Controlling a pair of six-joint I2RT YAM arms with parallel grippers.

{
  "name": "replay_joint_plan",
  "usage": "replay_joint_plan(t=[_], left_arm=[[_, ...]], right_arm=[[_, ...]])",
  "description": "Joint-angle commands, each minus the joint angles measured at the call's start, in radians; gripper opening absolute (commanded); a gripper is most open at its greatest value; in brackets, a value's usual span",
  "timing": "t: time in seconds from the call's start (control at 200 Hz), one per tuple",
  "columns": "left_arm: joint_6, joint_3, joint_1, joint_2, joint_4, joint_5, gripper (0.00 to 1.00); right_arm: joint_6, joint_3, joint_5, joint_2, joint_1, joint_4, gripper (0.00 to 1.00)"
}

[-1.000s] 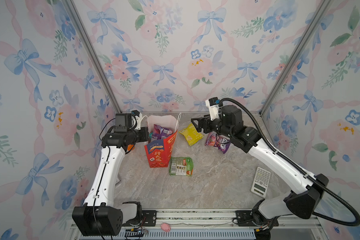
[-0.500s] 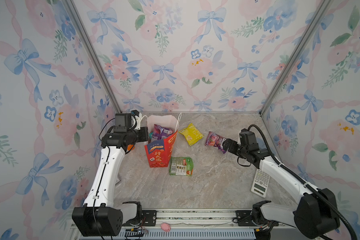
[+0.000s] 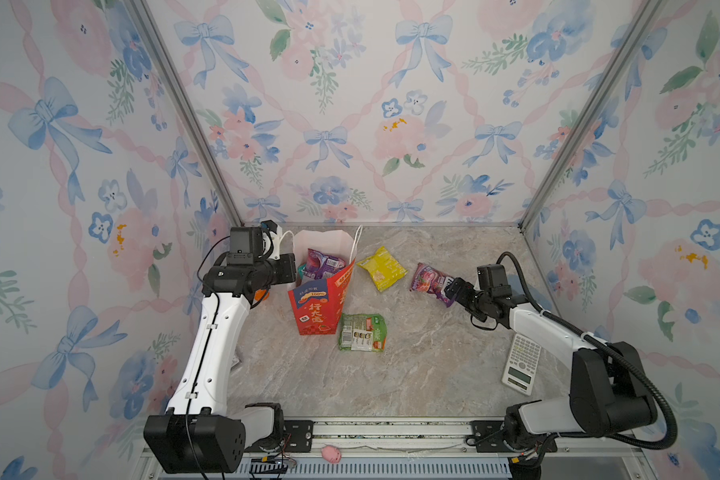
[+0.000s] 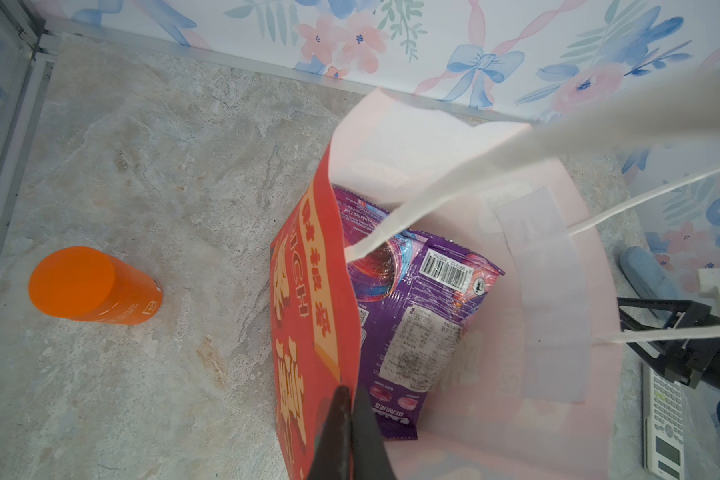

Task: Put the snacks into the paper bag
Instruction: 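Grasp the Fox's Berries candy bag by its edge with the right gripper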

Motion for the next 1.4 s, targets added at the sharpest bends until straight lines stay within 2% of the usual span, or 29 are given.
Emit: replay_joint_plan(t=[0.0,0.275,0.61,0.83,1.125,1.395], left_arm=[[-0.014,0.008,0.006,-0.014,0.011,-0.008,0.00],[-0.002,0.023,0.008,-0.005,0.015,-0.023,0.00],[0.008,0.018,0.008,0.022,0.032,0.002,0.00],[0.009,0.018,0.008,0.025,0.036,0.011,0.00],[0.007,0.009,0.008,0.015,0.036,0.002,0.00],[0.007,0.006,0.009,0.011,0.036,0.000,0.00]], right_arm=[[0.030,0.005,-0.005,0.039,-0.017,0.051,0.93],[0.078,0.054,-0.048,0.177,-0.034,0.138,0.74],[0.124,0.115,-0.062,0.302,-0.035,0.201,0.68],[0.138,0.121,-0.062,0.360,-0.035,0.238,0.56],[0.108,0.116,-0.070,0.385,-0.039,0.255,0.27],[0.029,0.144,-0.052,0.332,-0.014,0.202,0.02]])
